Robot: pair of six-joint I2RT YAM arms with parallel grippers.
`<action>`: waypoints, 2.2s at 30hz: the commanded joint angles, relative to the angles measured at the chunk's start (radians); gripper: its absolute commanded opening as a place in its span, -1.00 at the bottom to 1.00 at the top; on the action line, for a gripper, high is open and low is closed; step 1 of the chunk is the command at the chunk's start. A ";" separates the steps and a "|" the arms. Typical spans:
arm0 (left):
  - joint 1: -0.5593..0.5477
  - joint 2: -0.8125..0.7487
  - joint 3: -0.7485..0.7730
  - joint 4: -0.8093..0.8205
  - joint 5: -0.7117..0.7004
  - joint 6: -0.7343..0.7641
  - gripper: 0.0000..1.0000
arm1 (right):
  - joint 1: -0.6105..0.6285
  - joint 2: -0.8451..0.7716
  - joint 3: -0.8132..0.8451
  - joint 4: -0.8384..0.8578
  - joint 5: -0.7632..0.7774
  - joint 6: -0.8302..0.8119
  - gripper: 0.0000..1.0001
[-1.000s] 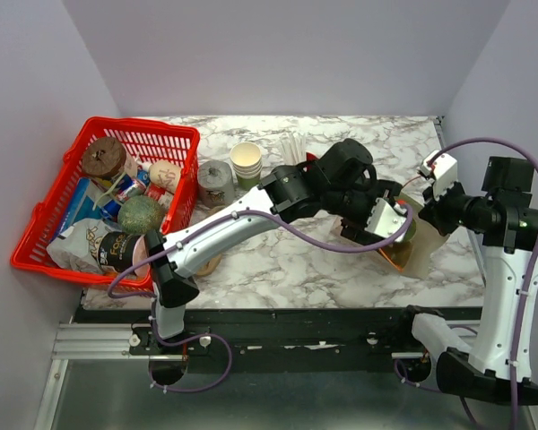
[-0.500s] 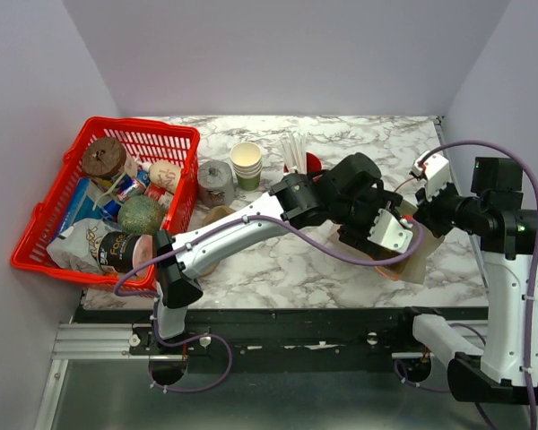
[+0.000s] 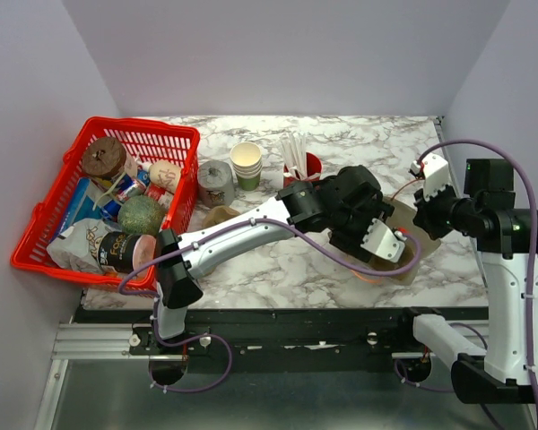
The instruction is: Pack the takeout coffee
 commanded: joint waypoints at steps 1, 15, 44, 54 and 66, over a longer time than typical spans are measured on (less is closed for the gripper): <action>-0.011 0.005 -0.037 0.013 -0.059 0.039 -1.00 | 0.010 -0.037 -0.038 -0.049 0.028 0.074 -0.99; -0.001 0.008 -0.074 -0.007 -0.053 0.108 -1.00 | 0.056 -0.020 -0.015 0.106 -0.015 0.177 -0.99; 0.011 0.007 -0.181 0.032 -0.141 0.294 -1.00 | 0.220 0.003 -0.062 0.160 0.106 0.088 -0.99; 0.011 -0.004 -0.173 -0.028 -0.173 0.272 -1.00 | 0.294 -0.016 -0.079 0.175 0.099 0.110 -0.99; 0.019 -0.013 -0.204 -0.020 -0.164 0.226 -1.00 | 0.314 0.003 0.008 0.188 0.132 0.130 -0.99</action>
